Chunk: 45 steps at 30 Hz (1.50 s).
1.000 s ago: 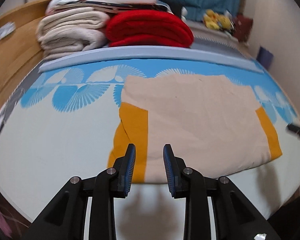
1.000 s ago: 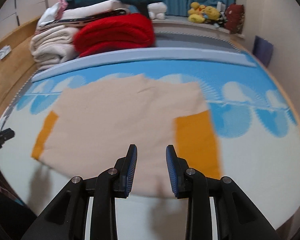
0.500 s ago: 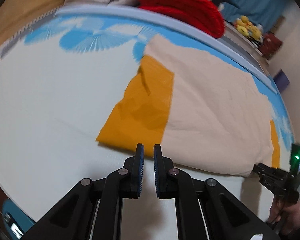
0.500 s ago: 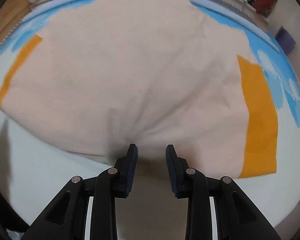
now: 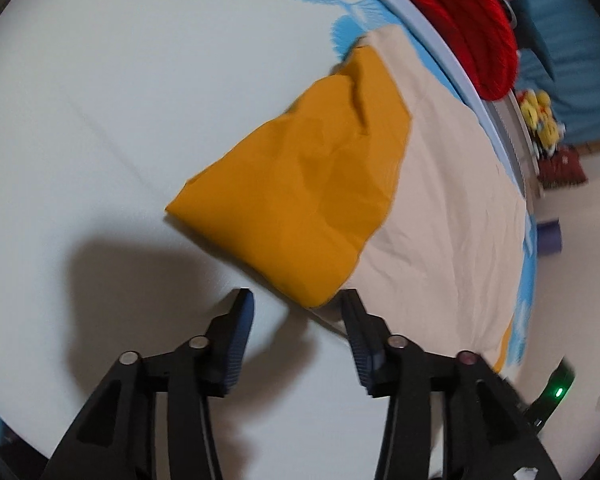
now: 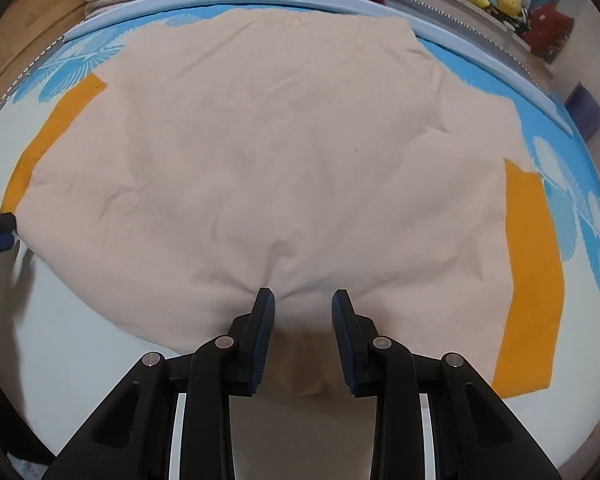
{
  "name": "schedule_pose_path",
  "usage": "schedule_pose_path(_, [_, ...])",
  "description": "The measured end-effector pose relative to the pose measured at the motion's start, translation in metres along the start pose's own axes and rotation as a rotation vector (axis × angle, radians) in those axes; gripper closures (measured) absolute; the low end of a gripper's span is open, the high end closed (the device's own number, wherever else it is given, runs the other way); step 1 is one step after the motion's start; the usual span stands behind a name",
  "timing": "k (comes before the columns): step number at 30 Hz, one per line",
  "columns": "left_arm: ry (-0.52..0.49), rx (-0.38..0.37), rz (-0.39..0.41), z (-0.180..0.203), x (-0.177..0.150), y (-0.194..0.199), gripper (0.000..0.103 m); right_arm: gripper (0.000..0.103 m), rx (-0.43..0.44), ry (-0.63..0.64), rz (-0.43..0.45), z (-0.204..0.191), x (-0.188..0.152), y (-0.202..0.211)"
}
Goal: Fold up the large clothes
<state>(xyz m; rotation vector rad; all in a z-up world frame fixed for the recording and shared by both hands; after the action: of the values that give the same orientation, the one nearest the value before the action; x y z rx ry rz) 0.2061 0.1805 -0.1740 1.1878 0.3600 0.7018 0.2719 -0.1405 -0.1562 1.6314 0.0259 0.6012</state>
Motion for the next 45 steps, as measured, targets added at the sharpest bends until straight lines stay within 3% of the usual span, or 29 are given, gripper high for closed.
schedule_pose_path(9, [0.183,-0.140,0.014,-0.010,0.014,-0.011,0.047,0.071,0.036,-0.032,-0.008,0.006,0.003,-0.004])
schedule_pose_path(16, [0.189,-0.177,0.088,-0.003,0.020,-0.012,0.045,0.071,0.050,-0.039,-0.008,0.010,0.002,-0.005])
schedule_pose_path(22, [0.210,-0.207,0.120,0.009,0.028,-0.019,0.054,0.071,0.060,-0.048,-0.002,0.012,0.002,-0.004])
schedule_pose_path(26, [0.213,-0.217,0.121,0.015,0.030,-0.023,0.072,0.071,0.066,-0.054,0.005,0.015,0.001,-0.003])
schedule_pose_path(27, [0.206,-0.216,0.124,0.016,0.030,-0.022,0.081,0.071,0.068,-0.056,0.007,0.016,0.001,-0.002])
schedule_pose_path(30, [0.156,-0.218,0.155,0.026,0.031,-0.010,0.092,0.071,0.078,-0.069,0.018,0.019,0.000,0.000])
schedule_pose_path(36, [0.041,-0.198,0.219,0.042,0.028,0.035,0.094,0.071,0.094,-0.089,0.111,0.019,0.004,0.023])
schedule_pose_path(41, [-0.115,-0.123,0.280,0.048,0.022,0.083,0.094,0.071,0.146,-0.036,0.221,-0.005,0.009,0.050])
schedule_pose_path(45, [-0.222,-0.053,0.357,0.042,0.018,0.114,0.094,0.071,0.194,0.051,0.238,-0.033,0.009,0.050])
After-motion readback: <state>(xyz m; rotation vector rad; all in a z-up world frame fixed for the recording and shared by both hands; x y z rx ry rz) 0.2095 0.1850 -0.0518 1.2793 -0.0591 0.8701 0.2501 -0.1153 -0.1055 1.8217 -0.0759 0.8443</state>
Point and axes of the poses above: each gripper's, at about its wrist camera, not at the fingertips, and y roughly against the way its jaws point, z to its right, x to its top, the point moved 4 cm from there along -y, roughly the way its jaws point, and after that the axes turned 12 degrees about x, right-handed, at the moved point
